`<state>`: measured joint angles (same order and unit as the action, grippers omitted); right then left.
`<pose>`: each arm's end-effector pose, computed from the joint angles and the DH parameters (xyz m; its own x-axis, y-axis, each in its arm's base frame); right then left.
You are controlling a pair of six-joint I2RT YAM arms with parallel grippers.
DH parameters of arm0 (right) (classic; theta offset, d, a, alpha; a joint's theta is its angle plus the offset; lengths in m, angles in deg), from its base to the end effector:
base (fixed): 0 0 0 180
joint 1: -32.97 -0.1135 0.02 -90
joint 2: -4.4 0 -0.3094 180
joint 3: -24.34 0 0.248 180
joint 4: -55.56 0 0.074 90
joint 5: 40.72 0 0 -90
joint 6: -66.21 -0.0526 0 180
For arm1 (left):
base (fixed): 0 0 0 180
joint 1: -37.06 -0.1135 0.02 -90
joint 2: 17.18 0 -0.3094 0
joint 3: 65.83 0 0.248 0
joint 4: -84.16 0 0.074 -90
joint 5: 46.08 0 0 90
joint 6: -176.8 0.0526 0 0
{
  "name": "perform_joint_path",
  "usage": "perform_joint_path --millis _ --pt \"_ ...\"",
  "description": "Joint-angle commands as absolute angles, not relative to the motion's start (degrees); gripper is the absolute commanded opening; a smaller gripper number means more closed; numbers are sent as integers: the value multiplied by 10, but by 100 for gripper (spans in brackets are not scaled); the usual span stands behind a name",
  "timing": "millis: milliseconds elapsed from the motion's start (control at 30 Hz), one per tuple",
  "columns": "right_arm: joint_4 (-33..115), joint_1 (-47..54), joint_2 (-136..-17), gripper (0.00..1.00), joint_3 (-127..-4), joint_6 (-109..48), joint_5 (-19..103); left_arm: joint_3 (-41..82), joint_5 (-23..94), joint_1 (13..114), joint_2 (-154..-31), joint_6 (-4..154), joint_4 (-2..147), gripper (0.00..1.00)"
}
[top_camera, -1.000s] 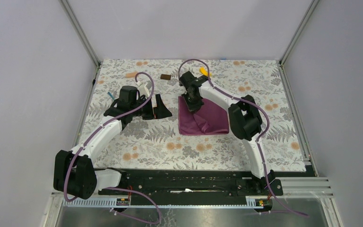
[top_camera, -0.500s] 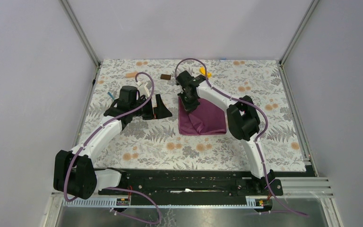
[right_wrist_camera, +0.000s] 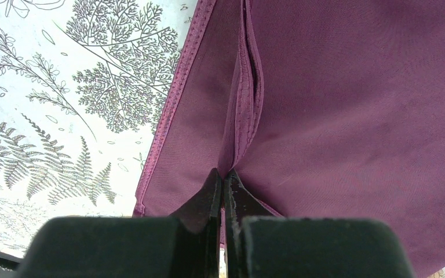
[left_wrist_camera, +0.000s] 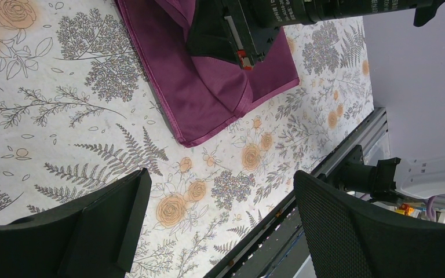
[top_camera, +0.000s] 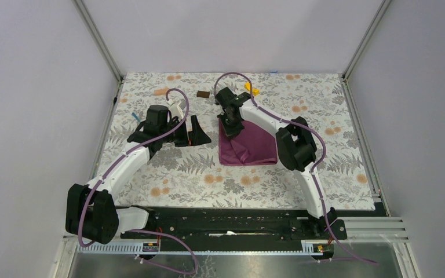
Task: Fold the napkin into a case and place the utensils inside
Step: Fold the rectangle-folded napkin at the center of the board.
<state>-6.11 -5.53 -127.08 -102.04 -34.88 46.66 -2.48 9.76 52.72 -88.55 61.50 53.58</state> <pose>0.4069 0.3267 0.2070 -0.8281 -0.4131 -0.3790 -0.4858 0.8662 0.1171 0.2410 -0.0982 0.2988 -0.8191 -0.1376 -0.5569 0.3272 0.6852 -0.6507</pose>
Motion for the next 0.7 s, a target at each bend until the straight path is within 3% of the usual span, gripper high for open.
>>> perform_joint_path --millis 0,667 --pt "-65 -62 -1279 0 -1045 -359 462 -28 82 524 -875 622 560 99" --pt "-60 -68 -1282 0 -1043 -360 448 -30 80 524 -875 622 561 99"
